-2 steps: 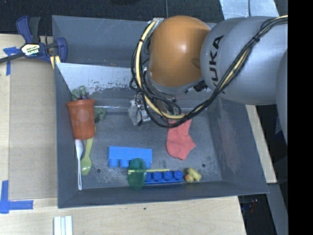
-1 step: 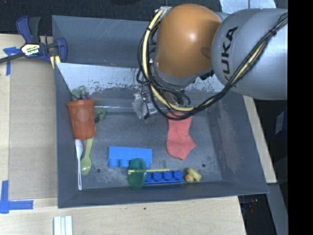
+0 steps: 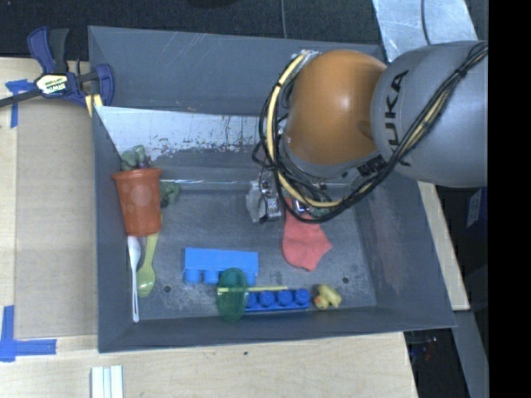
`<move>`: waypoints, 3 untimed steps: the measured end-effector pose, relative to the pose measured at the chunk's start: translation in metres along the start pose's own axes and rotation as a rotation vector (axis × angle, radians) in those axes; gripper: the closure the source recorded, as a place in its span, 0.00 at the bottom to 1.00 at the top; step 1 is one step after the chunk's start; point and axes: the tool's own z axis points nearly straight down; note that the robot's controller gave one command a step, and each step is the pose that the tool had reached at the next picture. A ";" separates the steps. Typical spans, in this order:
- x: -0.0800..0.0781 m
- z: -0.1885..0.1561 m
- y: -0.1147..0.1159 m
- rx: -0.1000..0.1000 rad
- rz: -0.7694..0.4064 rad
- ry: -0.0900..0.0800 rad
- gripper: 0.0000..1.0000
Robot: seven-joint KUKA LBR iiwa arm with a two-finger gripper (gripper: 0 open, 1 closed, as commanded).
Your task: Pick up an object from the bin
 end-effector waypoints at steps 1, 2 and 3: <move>0.014 0.019 -0.012 0.000 -0.027 -0.002 1.00; 0.022 0.019 -0.038 0.000 -0.120 0.000 1.00; 0.033 0.025 -0.067 0.000 0.183 -0.001 1.00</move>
Offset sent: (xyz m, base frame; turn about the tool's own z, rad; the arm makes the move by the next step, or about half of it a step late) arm -0.0249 -0.0758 -0.0187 0.1899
